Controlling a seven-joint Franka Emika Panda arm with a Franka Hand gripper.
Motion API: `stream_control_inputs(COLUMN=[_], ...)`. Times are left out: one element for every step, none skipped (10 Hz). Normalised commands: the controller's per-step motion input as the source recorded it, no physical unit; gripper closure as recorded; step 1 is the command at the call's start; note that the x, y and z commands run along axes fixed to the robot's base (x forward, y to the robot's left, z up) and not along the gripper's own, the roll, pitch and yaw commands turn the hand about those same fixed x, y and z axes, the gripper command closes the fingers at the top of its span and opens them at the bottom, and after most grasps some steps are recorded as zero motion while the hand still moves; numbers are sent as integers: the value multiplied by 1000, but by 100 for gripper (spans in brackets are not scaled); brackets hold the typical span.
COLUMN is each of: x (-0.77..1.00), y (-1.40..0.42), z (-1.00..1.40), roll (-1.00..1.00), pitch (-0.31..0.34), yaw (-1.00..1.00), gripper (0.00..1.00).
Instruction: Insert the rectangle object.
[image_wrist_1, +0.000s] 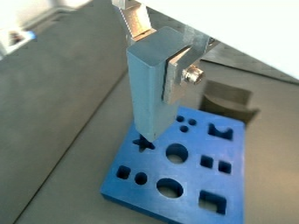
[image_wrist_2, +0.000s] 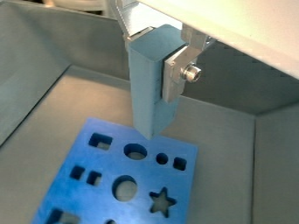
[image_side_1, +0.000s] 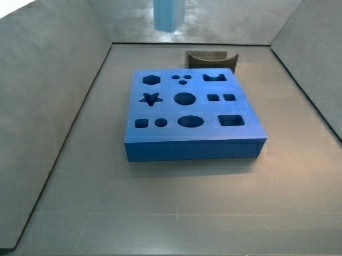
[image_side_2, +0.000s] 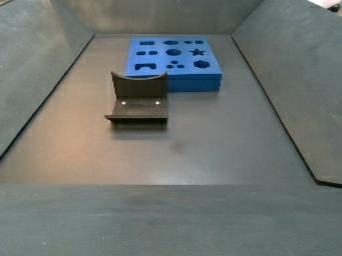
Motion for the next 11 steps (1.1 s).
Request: stream_control_inputs(x=[180,117,300,386,423,429,426,429,446,449,480], y=[-20,-14,-51,-80,-91,-100,-106,-106,-109,-106,-111], z=[-206,-97,0,0,0,0,-69,-69,-71,-69,-106], roll=[33,0,-4,-16,-9,0,0,0,0,0,0], pitch=[-36,-19,0,0,0,0,0,0,0,0,0], yaw=[-911,-951,-777,-691,-654,-651,-660,-669,-657,-651,-634], gripper=[100,100,100,100,100,100,100,100,100,100,100])
